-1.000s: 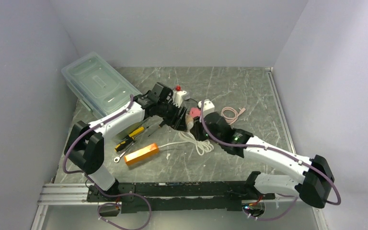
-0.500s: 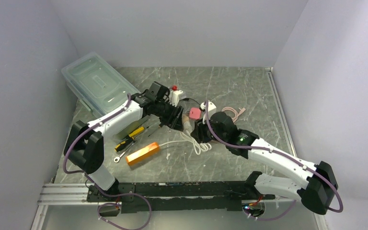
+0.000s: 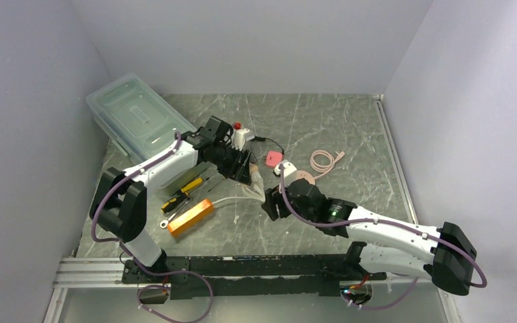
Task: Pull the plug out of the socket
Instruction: Remove the plug from the socket.
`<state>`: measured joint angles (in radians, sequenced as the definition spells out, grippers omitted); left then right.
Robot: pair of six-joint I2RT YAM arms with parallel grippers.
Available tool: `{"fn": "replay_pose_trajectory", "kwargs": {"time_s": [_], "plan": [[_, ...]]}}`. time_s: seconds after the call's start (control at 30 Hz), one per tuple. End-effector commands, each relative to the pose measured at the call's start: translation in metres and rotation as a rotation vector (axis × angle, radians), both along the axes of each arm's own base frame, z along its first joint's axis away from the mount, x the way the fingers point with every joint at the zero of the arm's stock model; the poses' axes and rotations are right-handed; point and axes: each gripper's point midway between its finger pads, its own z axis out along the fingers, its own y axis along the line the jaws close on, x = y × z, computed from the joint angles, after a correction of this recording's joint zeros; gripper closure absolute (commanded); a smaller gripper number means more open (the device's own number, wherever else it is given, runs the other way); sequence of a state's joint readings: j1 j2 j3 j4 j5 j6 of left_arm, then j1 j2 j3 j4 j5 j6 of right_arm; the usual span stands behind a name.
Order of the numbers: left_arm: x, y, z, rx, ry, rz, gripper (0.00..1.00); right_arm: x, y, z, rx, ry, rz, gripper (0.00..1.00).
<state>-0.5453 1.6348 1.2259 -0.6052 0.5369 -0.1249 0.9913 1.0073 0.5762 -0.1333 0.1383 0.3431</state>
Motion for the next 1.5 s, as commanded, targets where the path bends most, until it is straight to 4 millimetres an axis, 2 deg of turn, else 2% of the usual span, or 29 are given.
{"fn": "replay_pose_trajectory", "kwargs": {"time_s": [0.0,0.1,0.2,0.33,0.4,0.47,0.53,0.6,0.7,0.77,1.0,1.2,1.3,1.4,1.43,1.47], "plan": [[-0.006,-0.017,0.012,-0.085,0.012,-0.035,1.00,0.039,0.006,0.038,0.079,-0.187,-0.147,0.39],[-0.006,-0.018,0.012,-0.081,0.006,-0.035,1.00,0.049,0.013,0.039,0.057,-0.235,-0.125,0.39],[-0.006,-0.018,0.012,-0.084,0.000,-0.037,1.00,0.054,0.023,0.029,0.008,-0.253,-0.073,0.40],[-0.005,-0.019,0.013,-0.085,-0.016,-0.038,1.00,0.053,0.039,0.017,-0.014,-0.278,0.030,0.42],[-0.005,-0.019,0.015,-0.092,-0.026,-0.042,1.00,0.055,0.042,0.014,0.009,-0.293,0.030,0.45],[-0.004,-0.018,0.016,-0.088,-0.041,-0.043,1.00,0.060,0.039,0.012,0.026,-0.319,-0.010,0.55],[0.000,-0.014,0.015,-0.065,-0.064,-0.032,1.00,0.065,0.033,0.010,0.032,-0.340,-0.052,0.61],[0.006,-0.009,0.012,-0.028,-0.094,-0.012,1.00,0.064,0.031,0.012,0.035,-0.342,-0.051,0.71],[0.012,-0.002,0.007,0.022,-0.123,0.013,1.00,0.061,0.030,0.016,0.054,-0.347,-0.036,0.93],[0.016,0.003,0.002,0.083,-0.157,0.027,1.00,0.058,0.031,0.019,0.065,-0.346,-0.025,1.00],[0.028,0.027,-0.024,0.341,-0.243,0.075,1.00,0.049,0.028,0.041,0.148,-0.361,-0.009,1.00],[0.033,0.031,-0.033,0.383,-0.242,0.083,1.00,0.043,0.017,0.059,0.229,-0.393,-0.024,1.00],[0.026,0.019,-0.032,0.320,-0.213,0.051,1.00,0.042,0.017,0.056,0.221,-0.384,-0.021,1.00],[0.013,-0.005,-0.023,0.183,-0.172,-0.027,1.00,0.046,0.019,0.048,0.193,-0.356,-0.028,0.98],[0.008,-0.011,-0.019,0.143,-0.160,-0.047,1.00,0.049,0.019,0.043,0.172,-0.341,-0.042,0.92],[0.006,-0.016,-0.016,0.116,-0.154,-0.060,1.00,0.052,0.019,0.041,0.157,-0.331,-0.052,0.79]]}}
